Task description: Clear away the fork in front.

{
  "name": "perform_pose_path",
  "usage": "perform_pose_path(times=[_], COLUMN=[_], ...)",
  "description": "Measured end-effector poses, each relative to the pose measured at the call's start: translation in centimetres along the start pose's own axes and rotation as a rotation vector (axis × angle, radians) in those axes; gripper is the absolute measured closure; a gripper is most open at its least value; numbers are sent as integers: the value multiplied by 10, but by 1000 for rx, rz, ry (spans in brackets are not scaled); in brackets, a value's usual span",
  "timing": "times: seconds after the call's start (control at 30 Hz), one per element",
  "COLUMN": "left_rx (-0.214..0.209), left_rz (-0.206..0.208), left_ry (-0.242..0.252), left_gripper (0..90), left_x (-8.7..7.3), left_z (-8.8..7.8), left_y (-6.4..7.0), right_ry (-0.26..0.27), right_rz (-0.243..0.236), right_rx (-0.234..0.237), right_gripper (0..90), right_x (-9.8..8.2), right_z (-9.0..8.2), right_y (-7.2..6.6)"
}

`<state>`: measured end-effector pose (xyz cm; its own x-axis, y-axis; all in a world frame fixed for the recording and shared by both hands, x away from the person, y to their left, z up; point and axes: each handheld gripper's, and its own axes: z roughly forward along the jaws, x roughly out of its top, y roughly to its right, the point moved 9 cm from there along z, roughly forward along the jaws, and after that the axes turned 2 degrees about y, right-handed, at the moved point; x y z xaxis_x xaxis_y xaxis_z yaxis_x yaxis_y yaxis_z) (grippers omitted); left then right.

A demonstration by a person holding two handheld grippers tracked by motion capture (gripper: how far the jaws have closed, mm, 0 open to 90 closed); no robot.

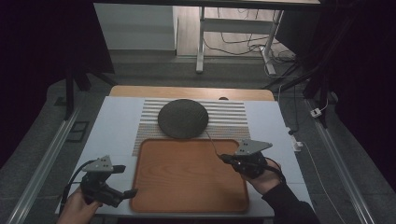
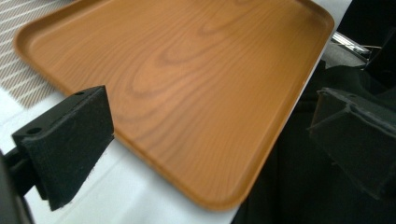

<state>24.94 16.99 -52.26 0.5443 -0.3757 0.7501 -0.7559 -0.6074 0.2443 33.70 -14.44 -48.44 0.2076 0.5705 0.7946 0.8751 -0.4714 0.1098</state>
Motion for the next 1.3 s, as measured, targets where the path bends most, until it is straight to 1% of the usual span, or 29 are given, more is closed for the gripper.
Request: perform_pose_path(times=[0.03,0.1,0.33,0.43,0.53,0.67,0.77,0.8,0.97,1.03,1.13,1.2,1.27,1.3], left_rx=[-9,-20,-41,-52,-58,-69,-83,-95,-124,-146,-158,-161,-174,-180], left_rz=[2,5,53,77,110,165,207,222,310,345,406,442,467,486], left_ry=[-2,-10,-46,-59,-68,-86,-99,-102,-148,-167,-209,-225,-234,-242], left_gripper=[0,0,0,0,0,0,0,0,0,6,41,80,149,188], left_x=[3,9,29,38,47,58,66,68,74,74,72,71,69,69], left_z=[3,8,30,39,49,62,71,74,90,96,103,107,108,108], left_y=[0,-1,-2,0,3,9,13,14,20,23,26,27,29,29], right_ry=[16,32,77,86,99,117,125,126,131,133,140,140,134,133], right_rz=[8,17,45,46,37,34,35,32,13,3,-15,-27,-33,-35], right_rx=[19,48,149,191,231,297,343,357,418,444,478,495,512,518], right_gripper=[888,888,888,888,888,889,888,888,889,888,888,888,888,888], right_x=[1,2,2,2,4,7,9,9,12,13,15,16,16,16], right_z=[-1,-5,-11,-13,-14,-17,-17,-17,-18,-19,-20,-21,-22,-23], right_y=[-3,-7,-25,-34,-44,-57,-66,-69,-81,-86,-92,-96,-98,-99])
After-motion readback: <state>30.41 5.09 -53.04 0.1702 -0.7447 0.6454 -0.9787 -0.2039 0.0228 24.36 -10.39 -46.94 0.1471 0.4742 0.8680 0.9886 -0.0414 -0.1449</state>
